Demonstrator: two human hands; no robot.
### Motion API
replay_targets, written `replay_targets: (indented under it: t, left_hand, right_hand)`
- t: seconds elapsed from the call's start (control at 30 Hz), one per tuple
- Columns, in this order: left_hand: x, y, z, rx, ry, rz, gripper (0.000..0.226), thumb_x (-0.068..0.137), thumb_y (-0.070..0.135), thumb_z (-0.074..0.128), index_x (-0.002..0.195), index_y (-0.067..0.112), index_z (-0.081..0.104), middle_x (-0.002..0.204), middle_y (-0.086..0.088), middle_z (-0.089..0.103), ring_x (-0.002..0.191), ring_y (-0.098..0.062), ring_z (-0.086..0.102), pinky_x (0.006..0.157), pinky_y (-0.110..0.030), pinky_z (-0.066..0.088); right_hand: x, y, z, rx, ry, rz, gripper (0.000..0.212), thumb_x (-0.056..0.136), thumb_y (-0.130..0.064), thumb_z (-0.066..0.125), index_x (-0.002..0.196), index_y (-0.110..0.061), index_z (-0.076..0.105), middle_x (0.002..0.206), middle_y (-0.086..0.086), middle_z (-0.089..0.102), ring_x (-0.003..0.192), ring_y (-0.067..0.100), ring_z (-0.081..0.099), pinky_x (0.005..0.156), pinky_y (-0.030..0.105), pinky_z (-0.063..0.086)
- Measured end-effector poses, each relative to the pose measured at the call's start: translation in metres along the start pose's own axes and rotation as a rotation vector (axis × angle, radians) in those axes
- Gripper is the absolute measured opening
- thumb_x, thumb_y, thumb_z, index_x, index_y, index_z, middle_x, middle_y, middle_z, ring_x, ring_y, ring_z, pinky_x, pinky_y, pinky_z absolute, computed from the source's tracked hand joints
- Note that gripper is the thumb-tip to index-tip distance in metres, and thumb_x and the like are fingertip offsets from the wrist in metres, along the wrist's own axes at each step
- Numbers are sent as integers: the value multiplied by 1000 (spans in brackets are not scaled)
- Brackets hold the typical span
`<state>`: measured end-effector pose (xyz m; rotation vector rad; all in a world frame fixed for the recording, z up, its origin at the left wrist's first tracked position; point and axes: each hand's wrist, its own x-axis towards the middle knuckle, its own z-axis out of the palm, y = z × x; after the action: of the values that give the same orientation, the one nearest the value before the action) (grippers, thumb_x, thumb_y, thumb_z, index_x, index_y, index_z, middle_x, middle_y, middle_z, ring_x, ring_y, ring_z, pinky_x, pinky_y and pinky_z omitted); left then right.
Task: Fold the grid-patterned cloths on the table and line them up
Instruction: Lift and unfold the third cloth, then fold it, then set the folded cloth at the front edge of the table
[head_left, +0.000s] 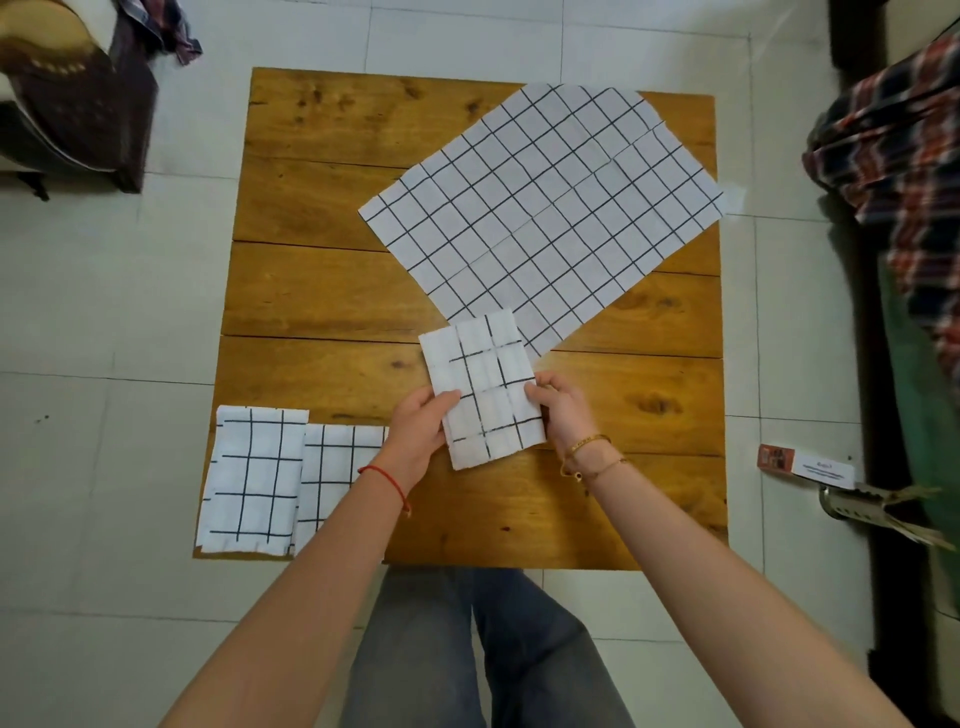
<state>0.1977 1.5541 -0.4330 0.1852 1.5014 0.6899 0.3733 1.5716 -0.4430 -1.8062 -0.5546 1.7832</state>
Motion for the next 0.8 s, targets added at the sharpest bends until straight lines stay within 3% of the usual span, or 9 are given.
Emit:
replay_targets:
  t: [0.1,0.27,0.37,0.6,0.7,0.8]
  left_hand:
    - [-13,-12,-12,142,68,61,22,93,14,59,115,12,62,107,-4,70,96,-17,67,80,-32,57]
    - [-29,-36,-36,432,111,172,28,92,15,61,120,12,60,115,-2,69,100,-15,67,87,-35,57]
    - [-37,-49,-49,550,118,197,27,91,16,63,118,13,60,114,-1,69,101,-16,66,89,-36,56]
    - [-52,-72,-74,697,164,247,34,91,15,63,124,13,56,107,3,64,90,-8,61,71,-12,47]
    - [-55,-77,-82,710,170,234,37,91,13,63,127,11,54,114,-3,66,91,-11,60,78,-18,50]
    - [-57,-80,-88,740,176,237,42,91,15,63,132,10,51,121,-7,64,99,-15,60,85,-24,50]
  right_hand:
    - [-14,18,0,-135,14,-37,8,83,-12,60,81,-19,57,89,9,59,85,24,55,88,48,49]
    - [-39,47,4,-535,76,-128,7,85,-21,58,81,-26,54,70,-6,55,71,14,54,73,33,50]
    - [-52,60,6,-746,83,-184,5,88,-22,57,85,-17,57,69,-6,55,62,5,48,56,18,37]
    - [-72,91,19,-859,34,-151,8,91,-20,54,85,-14,54,66,-5,51,61,9,46,52,18,35]
    - [-77,101,25,-886,32,-143,8,91,-19,53,85,-14,54,66,-7,50,59,5,44,50,16,32]
    - [-78,108,30,-893,26,-145,9,91,-22,53,85,-15,54,68,-6,53,64,9,51,54,17,39]
